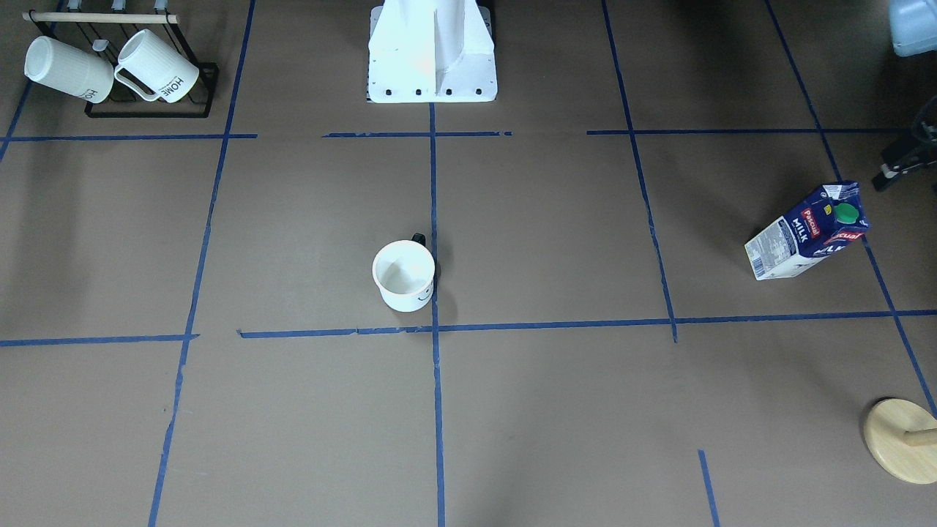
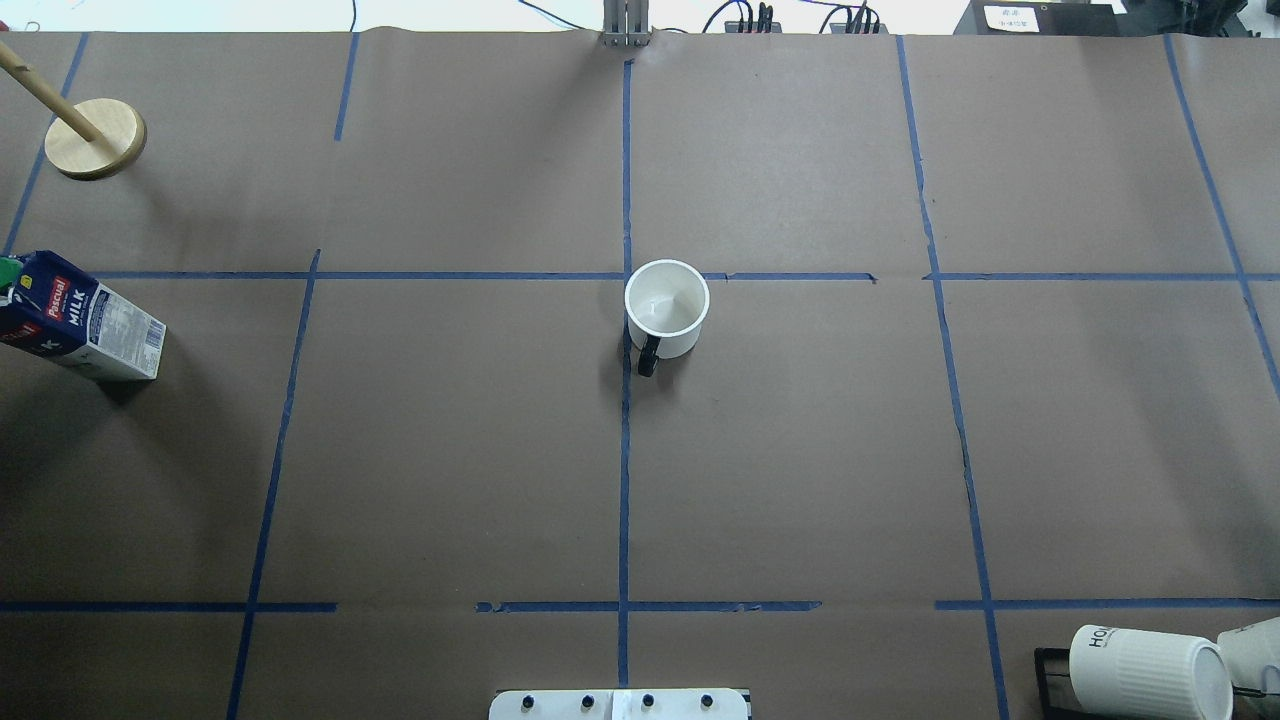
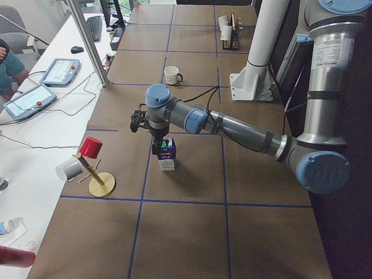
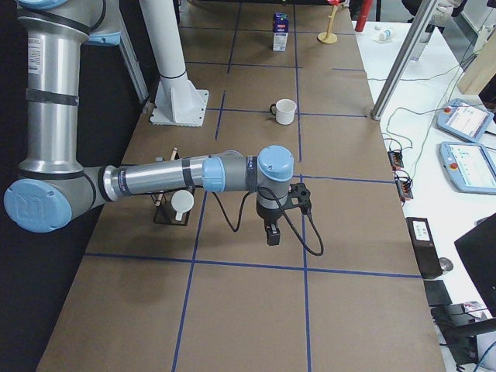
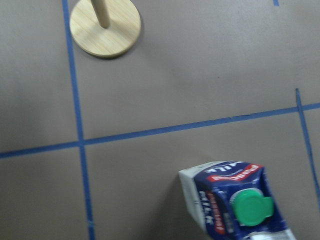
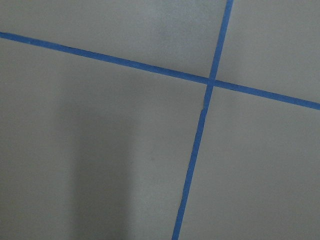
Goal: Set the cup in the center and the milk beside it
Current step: 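Reach the left gripper to the top of the milk carton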
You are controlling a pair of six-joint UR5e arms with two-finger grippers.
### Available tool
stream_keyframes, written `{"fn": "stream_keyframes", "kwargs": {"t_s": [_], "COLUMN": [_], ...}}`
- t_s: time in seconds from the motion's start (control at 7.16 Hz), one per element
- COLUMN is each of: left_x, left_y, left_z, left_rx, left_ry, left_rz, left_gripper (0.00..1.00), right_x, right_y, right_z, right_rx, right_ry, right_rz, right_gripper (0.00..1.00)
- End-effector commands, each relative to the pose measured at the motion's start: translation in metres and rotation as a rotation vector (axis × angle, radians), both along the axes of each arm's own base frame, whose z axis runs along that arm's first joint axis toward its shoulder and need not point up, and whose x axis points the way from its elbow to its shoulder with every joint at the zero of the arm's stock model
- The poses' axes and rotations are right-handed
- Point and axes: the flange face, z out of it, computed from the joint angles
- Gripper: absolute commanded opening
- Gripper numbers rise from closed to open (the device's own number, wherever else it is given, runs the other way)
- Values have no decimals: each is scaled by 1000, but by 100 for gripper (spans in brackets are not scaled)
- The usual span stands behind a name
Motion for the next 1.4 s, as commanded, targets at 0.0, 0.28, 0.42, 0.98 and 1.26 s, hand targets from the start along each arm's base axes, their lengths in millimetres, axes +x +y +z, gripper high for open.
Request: {"fn": "stream_keyframes", "kwargs": {"t_s": [0.0, 0.28, 0.42, 0.98, 1.26], "left_x": [53, 58, 59, 75, 77], "left_y": [-4, -4, -3, -2, -1], "left_z": [-4, 9, 12, 27, 28], "left_rx": [-57, -59, -63, -79, -81], "left_ry": [-9, -66, -69, -81, -86], "left_rz": [35, 25, 27, 60, 60], "left_gripper": [100, 100, 100, 91, 35], "right_x": [1, 0, 0, 0, 0], "right_y": [1, 1, 1, 1, 2], "right_z": [3, 3, 3, 4, 5], "right_rx": [-3, -4, -6, -5, -6], "right_ry": [4, 3, 3, 5, 5], "right_rz": [-1, 0, -2, -6, -6], "right_gripper": [99, 99, 99, 99, 99]}}
